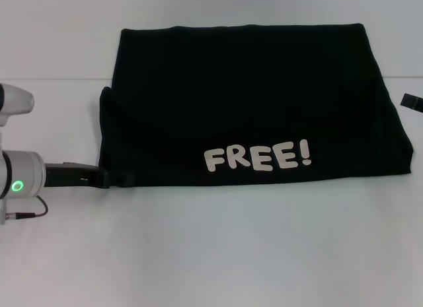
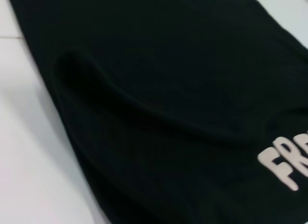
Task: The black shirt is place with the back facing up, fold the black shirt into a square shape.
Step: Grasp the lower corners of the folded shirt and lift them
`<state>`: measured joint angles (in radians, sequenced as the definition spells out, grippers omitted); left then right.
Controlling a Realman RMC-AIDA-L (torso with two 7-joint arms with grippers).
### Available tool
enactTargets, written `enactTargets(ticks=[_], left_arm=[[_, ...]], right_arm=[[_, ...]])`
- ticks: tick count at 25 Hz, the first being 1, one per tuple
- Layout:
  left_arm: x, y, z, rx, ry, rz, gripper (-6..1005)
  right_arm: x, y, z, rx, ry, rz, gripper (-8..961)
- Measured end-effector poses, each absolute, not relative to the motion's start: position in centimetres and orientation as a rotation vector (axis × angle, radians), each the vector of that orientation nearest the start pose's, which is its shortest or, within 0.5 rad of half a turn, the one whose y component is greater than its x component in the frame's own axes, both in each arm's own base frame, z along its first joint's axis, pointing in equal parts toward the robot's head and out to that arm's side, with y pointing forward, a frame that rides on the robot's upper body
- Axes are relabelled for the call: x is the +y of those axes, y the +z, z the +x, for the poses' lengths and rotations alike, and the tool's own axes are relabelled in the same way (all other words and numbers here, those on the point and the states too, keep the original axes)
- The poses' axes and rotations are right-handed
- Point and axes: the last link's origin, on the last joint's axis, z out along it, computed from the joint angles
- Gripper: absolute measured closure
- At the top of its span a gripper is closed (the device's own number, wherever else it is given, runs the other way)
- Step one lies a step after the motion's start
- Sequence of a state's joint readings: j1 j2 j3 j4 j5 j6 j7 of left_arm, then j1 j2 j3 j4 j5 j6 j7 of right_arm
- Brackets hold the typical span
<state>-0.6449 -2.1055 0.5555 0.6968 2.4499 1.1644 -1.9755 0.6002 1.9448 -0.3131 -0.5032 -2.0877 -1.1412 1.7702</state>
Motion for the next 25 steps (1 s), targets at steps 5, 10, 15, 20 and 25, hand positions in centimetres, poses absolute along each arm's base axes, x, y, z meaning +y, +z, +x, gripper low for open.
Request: enactTargets(ticks=[5,10,15,20,25], left_arm=[[38.0,0.3,-30.3,-1.277,-0.23,-2.297,476],[38.0,0.5,-30.4,-1.273,-0.224,-2.298,683],[38.0,0.5,-30.4,-1.272,-0.224,-2.302,815],[38.1,0.7,-30.4,-1.269,-0.223,-2.302,905],[38.2,0.9,-30.2,-1.265,-0.225,-2.309,973]], right_arm=[[38.8,8.2,34.1,1.274,0.709,-1.948,209],[38.5,8.1,34.5,1.286,0.667,-1.968,208],[38.1,8.1,35.6,1.388,0.505,-1.988,210],[38.4,7.8,35.9,1.433,0.394,-1.984,213],[39.2,5.9,35.2,1.409,0.34,-2.004,215]])
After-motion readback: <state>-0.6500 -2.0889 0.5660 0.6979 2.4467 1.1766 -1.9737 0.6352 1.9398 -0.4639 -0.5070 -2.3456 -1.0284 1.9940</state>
